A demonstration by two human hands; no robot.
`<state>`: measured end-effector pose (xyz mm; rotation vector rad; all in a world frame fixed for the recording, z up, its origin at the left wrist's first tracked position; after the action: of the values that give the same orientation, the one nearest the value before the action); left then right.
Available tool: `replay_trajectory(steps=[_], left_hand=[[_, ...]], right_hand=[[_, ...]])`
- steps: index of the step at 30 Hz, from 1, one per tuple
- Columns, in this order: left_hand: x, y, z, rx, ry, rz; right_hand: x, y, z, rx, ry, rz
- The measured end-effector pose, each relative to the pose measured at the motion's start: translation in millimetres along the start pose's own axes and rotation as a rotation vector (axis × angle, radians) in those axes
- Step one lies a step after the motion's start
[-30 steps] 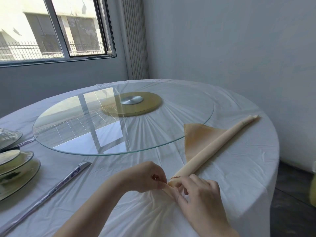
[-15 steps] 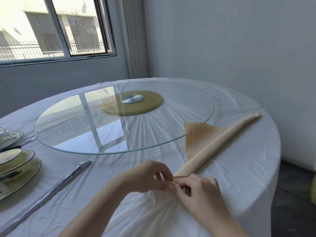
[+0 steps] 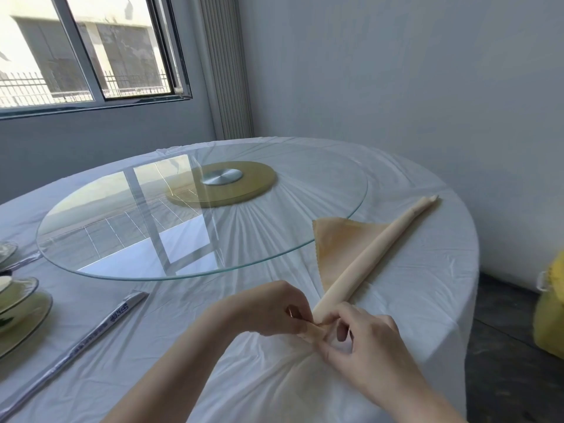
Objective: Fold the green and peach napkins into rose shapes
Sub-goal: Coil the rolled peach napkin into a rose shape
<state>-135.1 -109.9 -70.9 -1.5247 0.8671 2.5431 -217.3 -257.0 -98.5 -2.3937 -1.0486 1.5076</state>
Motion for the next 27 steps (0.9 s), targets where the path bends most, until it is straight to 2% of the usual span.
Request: replay_trajectory(steps=[2,4,10,16,20,24,27], left_hand=[[0,2,-5,-0.044,-0.037,0.025],[1,3,-10,-0.091,-0.055,0.072],[2,-1,-12,0.004,0.133,0.062],[3,-7,-12,0.027,0.01,0.176],[4,-4,-17,0.035,0.049,0.155],[3,1,-24,0.0,0.028,0.149],[2,6,-31,-0.039,0.026,0.138]], right_hand=[[3,-1,2,-0.055,0.018,0.111],[7,2,1,-0.053,0.023,0.105],[11,20,-5,0.003,0.077,0.062],[6,26,-8,0.044,0.041,-0.053],[5,28,-9,0.072,0.032,-0.04],[3,30,-7,0.073,0.127,0.027],[4,30,-6,0.037,0.095,0.003]])
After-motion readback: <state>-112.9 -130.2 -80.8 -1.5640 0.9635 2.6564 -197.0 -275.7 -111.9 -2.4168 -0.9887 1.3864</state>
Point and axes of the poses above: each hand's wrist, its own z-axis away from the middle knuckle, its own x-axis out of the palm, y = z × x, the point moved 3 cm from there along -z, towards the middle knuckle, and after that the axes turned 13 degrees about -x, right-handed, at the moved point
